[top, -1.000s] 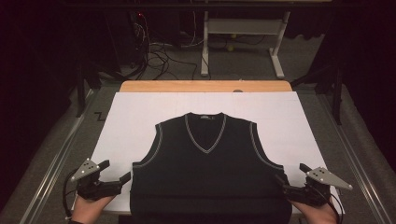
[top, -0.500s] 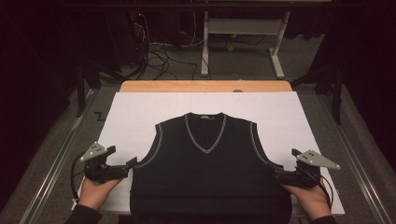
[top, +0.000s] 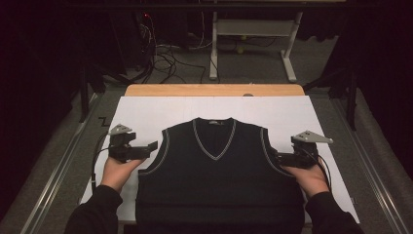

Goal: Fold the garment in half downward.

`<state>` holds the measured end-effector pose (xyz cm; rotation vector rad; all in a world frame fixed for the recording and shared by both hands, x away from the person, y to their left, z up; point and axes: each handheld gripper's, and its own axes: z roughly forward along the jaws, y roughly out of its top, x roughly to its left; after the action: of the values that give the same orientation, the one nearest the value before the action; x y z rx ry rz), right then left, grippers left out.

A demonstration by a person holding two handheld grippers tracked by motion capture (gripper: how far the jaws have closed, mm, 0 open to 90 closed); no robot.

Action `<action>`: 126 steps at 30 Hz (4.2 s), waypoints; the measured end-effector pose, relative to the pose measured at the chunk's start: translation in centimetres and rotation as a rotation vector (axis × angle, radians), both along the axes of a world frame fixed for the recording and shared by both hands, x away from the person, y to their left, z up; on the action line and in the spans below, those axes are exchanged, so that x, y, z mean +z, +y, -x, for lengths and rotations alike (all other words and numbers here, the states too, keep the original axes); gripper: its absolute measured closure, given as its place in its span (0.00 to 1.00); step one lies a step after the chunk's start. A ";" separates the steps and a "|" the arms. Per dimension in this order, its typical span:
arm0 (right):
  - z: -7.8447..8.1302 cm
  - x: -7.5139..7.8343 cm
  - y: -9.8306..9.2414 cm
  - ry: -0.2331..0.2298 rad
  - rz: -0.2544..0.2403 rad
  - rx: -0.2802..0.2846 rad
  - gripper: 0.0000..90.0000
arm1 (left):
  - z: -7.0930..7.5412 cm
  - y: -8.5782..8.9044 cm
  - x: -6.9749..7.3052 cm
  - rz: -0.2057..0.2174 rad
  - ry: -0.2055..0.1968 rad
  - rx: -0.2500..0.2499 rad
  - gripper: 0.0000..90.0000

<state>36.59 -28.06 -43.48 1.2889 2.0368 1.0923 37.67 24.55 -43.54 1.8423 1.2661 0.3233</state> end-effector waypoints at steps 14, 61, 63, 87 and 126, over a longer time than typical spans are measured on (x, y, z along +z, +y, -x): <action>-6.9 -2.3 3.2 0.193 0.073 -0.059 0.34 | -6.4 -3.3 -3.3 -0.045 0.209 0.068 0.15; -5.5 13.0 4.0 -0.291 0.053 -0.075 0.89 | -4.2 -4.8 12.1 0.034 -0.264 0.116 0.80; -5.3 12.7 4.0 -0.281 0.051 -0.071 0.89 | -4.3 -4.5 11.6 0.060 -0.238 0.110 0.80; 1.9 5.1 3.2 -0.261 0.016 0.046 0.89 | 3.3 -3.4 3.6 0.106 -0.197 -0.022 0.79; 11.5 -0.4 2.0 -0.230 0.014 0.138 0.89 | 10.9 -2.5 -0.9 0.089 -0.137 -0.143 0.79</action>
<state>25.09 -26.09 -43.86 0.9769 1.9778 1.2249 26.78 22.08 -44.48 1.7922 1.0344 0.3052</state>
